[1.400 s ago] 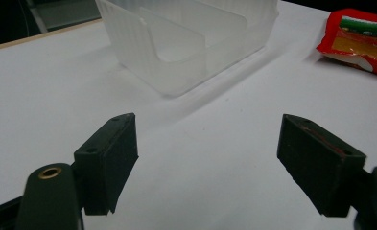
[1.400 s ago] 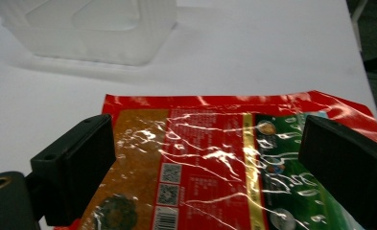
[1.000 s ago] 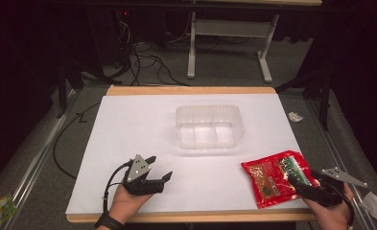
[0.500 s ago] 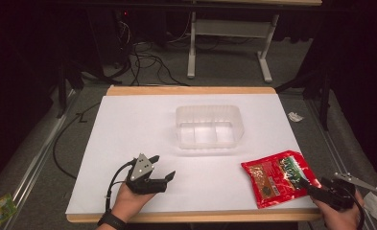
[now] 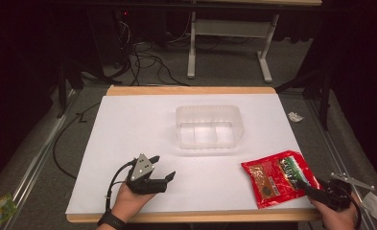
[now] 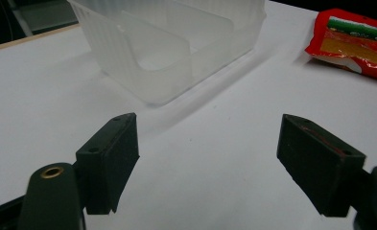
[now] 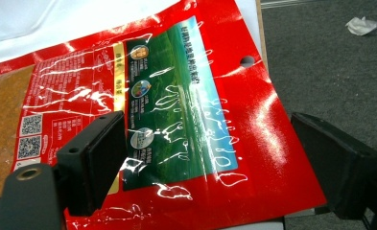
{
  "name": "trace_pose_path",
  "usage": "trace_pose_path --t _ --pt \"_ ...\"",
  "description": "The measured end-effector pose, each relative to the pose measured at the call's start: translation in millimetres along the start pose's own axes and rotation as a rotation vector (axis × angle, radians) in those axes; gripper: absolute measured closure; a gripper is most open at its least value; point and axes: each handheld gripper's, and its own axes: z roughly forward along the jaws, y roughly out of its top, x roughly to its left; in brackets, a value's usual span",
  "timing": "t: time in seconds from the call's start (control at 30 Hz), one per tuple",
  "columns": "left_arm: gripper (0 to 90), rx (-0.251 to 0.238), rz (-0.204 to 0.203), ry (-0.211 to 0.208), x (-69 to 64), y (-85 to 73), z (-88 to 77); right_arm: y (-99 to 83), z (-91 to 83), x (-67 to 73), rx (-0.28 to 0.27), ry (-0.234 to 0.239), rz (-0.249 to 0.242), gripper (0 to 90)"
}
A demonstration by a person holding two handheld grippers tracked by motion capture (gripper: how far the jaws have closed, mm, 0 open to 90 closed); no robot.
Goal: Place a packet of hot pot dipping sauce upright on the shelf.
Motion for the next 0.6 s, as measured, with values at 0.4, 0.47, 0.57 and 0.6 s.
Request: trace_pose_path --t 0.4,0.47,0.57,0.6 --pt "22.9 0.005 0.004 -0.001 -0.8 -0.2 1.2 5.1 -10.0 15.7 -0.072 0.049 -0.04 23.7" --pt "22.9 0.006 0.004 -0.002 -0.8 -0.2 1.2 5.7 -10.4 20.0 -0.076 0.053 -0.06 24.1" --pt "22.9 0.007 0.006 -0.002 -1.0 -0.2 1.2 6.2 -11.1 23.3 -0.083 0.057 -0.07 26.8" --pt "22.9 0.007 0.006 -0.002 -1.0 -0.2 1.2 6.2 -11.1 23.3 -0.083 0.057 -0.07 26.8"
